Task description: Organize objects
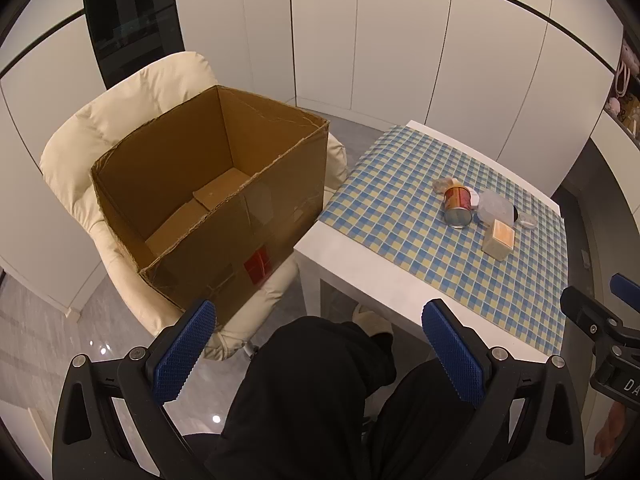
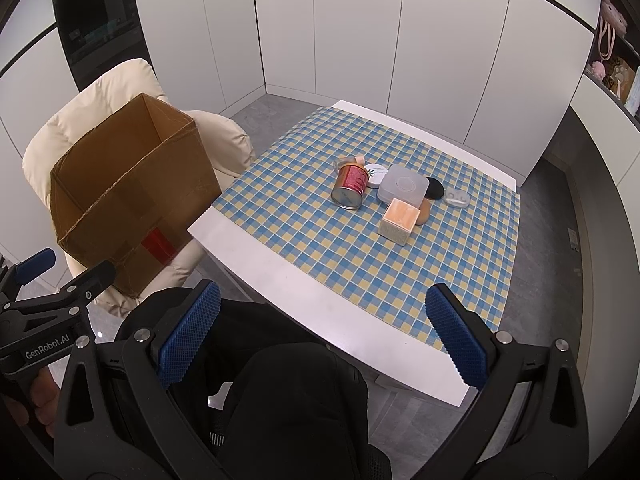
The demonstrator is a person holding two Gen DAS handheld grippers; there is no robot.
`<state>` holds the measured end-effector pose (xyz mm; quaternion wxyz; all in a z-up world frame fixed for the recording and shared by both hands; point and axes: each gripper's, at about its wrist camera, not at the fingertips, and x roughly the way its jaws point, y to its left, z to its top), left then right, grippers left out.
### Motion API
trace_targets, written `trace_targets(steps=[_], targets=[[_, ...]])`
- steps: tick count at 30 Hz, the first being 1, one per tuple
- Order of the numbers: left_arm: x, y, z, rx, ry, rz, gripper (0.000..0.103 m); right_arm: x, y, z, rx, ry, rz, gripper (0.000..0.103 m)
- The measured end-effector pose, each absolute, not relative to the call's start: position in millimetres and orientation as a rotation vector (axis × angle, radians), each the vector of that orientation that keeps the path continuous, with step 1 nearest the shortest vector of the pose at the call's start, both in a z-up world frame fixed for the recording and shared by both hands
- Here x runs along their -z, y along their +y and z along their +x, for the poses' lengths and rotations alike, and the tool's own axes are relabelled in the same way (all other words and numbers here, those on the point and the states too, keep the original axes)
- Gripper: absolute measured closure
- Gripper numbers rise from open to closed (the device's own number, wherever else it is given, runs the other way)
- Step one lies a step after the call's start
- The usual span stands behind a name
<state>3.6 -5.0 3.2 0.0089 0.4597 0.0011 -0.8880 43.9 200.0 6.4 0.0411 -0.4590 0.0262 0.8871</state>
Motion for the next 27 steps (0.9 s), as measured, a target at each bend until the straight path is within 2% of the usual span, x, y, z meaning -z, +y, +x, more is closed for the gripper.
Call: trace_targets(steps=[27], targets=[[-2.1, -5.4, 4.3, 2.769, 0.005, 1.440, 0.001, -6.1, 199.2, 43.6, -2.715, 0.071, -1.402, 0.000]])
